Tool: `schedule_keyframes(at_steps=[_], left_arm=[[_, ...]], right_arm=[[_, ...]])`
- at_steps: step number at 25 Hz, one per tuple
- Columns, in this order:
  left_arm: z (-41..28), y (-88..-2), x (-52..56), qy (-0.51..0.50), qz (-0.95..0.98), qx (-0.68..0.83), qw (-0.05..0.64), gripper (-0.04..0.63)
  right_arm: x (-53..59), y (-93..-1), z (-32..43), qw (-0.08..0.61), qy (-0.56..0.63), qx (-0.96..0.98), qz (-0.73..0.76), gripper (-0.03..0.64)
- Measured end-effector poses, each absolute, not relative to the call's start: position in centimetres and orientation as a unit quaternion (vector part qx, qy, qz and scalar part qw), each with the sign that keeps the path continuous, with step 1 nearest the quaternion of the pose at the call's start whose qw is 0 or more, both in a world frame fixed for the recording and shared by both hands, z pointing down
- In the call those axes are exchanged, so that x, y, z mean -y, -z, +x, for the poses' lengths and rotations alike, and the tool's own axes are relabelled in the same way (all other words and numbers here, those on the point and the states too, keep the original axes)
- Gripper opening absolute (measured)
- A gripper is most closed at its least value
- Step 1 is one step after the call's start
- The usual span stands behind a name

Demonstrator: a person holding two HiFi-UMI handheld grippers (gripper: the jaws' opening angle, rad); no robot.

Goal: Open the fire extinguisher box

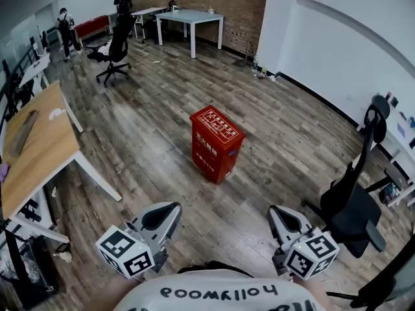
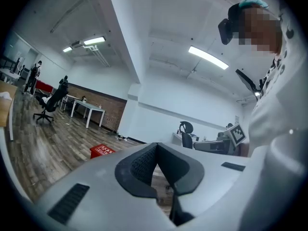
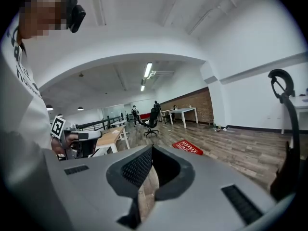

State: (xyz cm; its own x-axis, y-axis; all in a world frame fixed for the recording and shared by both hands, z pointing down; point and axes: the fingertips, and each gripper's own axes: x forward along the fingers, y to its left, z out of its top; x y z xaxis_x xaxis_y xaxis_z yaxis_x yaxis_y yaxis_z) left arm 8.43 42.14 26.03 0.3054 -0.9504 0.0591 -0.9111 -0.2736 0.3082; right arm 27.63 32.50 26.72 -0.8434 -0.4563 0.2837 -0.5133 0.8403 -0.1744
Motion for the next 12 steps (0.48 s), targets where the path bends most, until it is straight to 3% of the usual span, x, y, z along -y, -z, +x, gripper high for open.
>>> schedule_keyframes(at_steps=[12], left_arm=[[7.3,-26.6,-41.5,0.092,0.784,0.592,0.160,0.006]], right_arm=[[-32.3,-27.7,26.8,0.102,-0.146,0.955,0.238,0.009]])
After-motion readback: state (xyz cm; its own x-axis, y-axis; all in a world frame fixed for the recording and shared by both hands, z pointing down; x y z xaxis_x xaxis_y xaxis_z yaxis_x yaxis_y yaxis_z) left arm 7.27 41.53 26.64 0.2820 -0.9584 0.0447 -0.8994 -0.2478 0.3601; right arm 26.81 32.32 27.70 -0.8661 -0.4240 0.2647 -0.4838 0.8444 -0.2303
